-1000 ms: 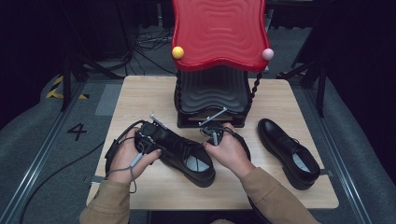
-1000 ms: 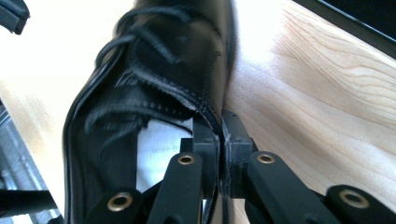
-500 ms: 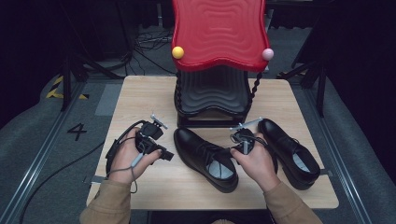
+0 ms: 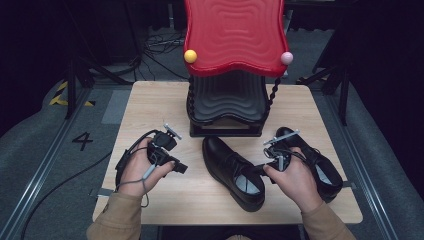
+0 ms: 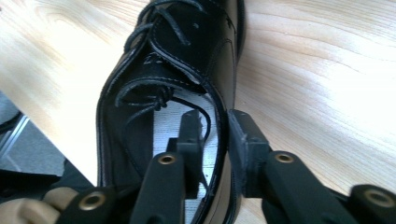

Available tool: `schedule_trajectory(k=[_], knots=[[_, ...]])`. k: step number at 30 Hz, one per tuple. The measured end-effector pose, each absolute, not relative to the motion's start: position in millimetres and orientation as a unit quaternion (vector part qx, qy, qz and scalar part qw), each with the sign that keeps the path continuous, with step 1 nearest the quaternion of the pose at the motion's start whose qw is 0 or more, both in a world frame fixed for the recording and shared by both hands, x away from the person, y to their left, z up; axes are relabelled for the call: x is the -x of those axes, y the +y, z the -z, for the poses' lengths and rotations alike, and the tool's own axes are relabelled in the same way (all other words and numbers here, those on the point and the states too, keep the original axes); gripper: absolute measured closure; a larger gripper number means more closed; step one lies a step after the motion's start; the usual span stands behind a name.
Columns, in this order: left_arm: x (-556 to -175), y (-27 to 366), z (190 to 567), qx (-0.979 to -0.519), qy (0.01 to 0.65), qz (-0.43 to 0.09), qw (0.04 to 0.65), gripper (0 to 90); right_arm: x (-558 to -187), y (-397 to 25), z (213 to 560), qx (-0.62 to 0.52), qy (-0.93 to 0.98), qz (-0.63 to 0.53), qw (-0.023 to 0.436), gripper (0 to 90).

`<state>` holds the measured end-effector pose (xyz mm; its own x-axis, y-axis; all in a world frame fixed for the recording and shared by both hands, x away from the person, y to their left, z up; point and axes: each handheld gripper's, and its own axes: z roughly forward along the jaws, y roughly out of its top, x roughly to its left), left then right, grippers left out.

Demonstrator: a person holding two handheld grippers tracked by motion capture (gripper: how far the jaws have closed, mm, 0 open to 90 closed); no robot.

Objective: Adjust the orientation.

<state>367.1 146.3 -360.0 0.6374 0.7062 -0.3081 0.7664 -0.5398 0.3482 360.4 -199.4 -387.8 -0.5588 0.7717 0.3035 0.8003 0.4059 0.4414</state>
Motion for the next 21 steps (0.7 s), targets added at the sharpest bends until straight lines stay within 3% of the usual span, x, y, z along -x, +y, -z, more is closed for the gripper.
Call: schedule_trajectory(k=[8, 21], knots=[[-371.7, 152.1, 361.4, -0.872, 0.424, 0.067, 0.234, 57.4, -363.0, -225.5, 368.9, 0.43, -0.85, 0.305, -0.013, 62.1], [-378.6, 154.4, 362.7, -0.871, 0.422, 0.075, 0.241, 55.7, -367.9, -301.0, 346.8, 0.47, -0.825, 0.306, -0.073, 59.1]])
